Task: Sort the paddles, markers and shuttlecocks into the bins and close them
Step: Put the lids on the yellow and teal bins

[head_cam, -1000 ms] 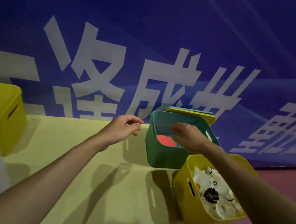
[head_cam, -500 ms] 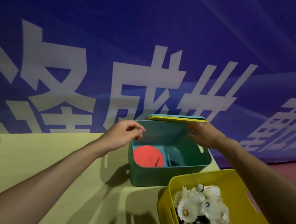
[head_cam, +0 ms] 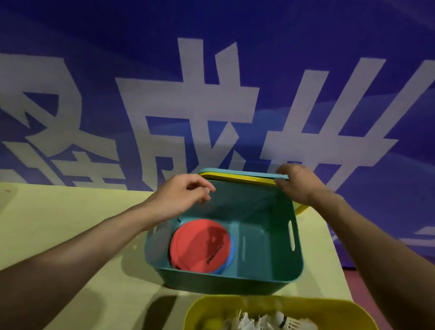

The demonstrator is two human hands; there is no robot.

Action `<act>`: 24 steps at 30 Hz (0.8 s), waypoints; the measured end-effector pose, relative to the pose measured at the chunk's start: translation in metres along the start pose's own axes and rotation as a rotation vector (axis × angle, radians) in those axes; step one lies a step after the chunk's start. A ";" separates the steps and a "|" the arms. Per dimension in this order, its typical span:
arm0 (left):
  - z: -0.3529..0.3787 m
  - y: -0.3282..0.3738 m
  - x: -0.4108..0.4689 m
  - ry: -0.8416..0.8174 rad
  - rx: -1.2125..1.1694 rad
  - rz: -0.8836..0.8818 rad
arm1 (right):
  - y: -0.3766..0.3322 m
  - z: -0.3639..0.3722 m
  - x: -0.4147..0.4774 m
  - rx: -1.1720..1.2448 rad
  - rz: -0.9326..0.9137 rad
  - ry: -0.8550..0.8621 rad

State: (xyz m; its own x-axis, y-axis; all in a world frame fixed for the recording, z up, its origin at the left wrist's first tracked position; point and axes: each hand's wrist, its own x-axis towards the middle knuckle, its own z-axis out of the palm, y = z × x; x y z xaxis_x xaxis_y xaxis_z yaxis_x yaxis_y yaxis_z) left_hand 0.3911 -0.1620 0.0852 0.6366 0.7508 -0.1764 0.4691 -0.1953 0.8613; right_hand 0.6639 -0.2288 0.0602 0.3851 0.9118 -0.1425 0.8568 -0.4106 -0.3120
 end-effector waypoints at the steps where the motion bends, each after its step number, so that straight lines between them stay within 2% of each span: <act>1: 0.004 0.000 0.005 0.012 -0.007 -0.019 | 0.003 0.004 0.010 0.002 -0.015 -0.002; 11: 0.020 -0.010 0.025 0.092 -0.027 -0.108 | 0.015 0.032 0.068 -0.035 -0.110 -0.074; 20: 0.018 -0.004 0.020 0.135 -0.060 -0.120 | 0.007 0.020 0.074 -0.128 -0.064 0.121; 24: 0.016 0.009 0.015 0.164 -0.045 -0.088 | -0.003 -0.006 0.065 -0.139 -0.103 0.302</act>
State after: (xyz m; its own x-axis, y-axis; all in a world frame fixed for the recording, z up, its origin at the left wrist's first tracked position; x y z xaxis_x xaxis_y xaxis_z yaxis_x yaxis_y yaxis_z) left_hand 0.4142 -0.1627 0.0831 0.4845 0.8570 -0.1754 0.4883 -0.0986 0.8671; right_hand 0.6888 -0.1684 0.0569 0.3604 0.9165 0.1737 0.9270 -0.3311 -0.1764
